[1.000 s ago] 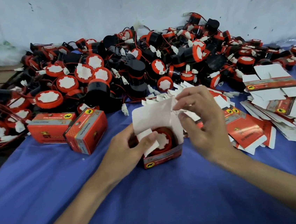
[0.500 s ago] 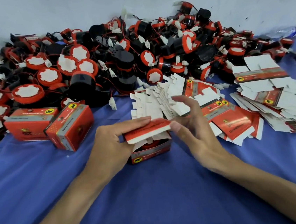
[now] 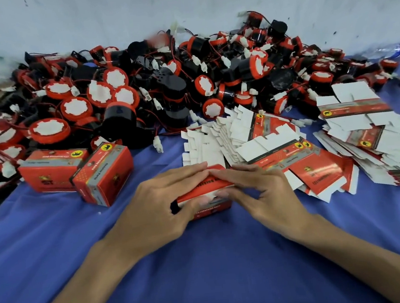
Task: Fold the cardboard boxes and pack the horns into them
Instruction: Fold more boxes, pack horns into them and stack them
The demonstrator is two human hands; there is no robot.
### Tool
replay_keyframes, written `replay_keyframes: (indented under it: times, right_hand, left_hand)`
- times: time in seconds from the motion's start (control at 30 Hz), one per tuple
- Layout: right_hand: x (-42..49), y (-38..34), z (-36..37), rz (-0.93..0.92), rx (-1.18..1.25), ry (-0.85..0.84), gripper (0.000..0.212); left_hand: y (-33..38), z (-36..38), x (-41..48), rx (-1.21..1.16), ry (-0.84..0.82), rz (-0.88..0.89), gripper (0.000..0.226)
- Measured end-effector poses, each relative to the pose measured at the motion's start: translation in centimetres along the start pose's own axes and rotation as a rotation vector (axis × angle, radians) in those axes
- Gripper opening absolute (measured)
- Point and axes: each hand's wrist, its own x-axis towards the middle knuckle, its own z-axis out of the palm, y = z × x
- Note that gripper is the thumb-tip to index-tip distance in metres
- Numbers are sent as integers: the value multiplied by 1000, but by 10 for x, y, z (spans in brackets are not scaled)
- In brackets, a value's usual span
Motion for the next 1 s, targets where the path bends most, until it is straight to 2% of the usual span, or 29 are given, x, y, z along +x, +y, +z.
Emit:
replay_keyframes:
  times: [0.1,0.17,0.4,0.57,0.67,0.8,1.0]
  right_hand:
    - [-1,2,3,-229,-242,102,27]
    - [-1,3,2,-290,-325,126,27]
    - [-3,-2,-7,-330,-488,60,30]
    - [-5,-12,-9,-254,-681,24,39]
    - [-4,-9,-11,-299,-687,-22,37]
    - [-4,-5,-7,-391,-621,-67,36]
    - [-3,-4,-15,-305,-559,-154,41]
  left_hand:
    - [-1,-3,3,0,9,38,42]
    - [-1,-5,4,14,19,72,40]
    - [-3,-5,-1,153,-58,173,40]
    - [-4,-4,-1,248,-35,264,39]
    - [-6,-3,-2,285,-37,316,39]
    - [-7,1,-3,332,-26,300,39]
    - [7,4,1,486,-117,164,59]
